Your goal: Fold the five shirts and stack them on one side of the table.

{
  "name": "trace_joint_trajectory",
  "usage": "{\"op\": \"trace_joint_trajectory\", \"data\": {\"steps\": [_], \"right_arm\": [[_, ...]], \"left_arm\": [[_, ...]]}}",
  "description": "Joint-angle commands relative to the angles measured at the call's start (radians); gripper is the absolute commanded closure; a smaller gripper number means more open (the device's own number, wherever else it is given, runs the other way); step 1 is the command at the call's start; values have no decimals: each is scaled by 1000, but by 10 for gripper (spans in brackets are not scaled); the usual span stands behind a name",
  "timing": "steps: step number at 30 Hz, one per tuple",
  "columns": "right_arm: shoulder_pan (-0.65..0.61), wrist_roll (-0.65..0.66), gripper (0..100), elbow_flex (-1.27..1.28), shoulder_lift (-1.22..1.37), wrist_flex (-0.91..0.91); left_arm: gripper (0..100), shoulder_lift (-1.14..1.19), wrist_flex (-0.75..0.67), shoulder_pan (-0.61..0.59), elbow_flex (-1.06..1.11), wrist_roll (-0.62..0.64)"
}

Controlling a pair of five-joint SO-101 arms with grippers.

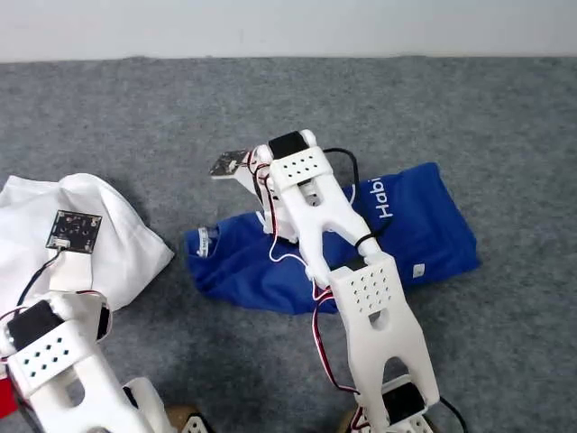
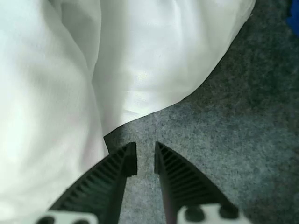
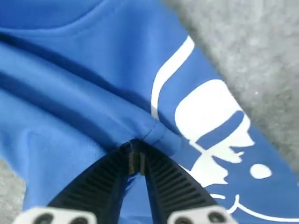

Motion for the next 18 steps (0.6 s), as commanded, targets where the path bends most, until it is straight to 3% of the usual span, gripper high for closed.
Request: {"op": "trace_joint_trajectory", "data": {"steps": [1, 6, 14, 18], "right_arm": [[-25, 5, 987, -120, -53, 27], [-47, -61, 987, -178, -107, 73], [-48, -127, 952, 141, -268, 65], [-30, -126, 963, 160, -232, 62]], "left_arm": [[927, -17, 3, -2, -13, -2], [927, -17, 6, -2, -13, -2], [927, -17, 3, -2, -13, -3], [927, -17, 3, -2, -13, -3]]}}
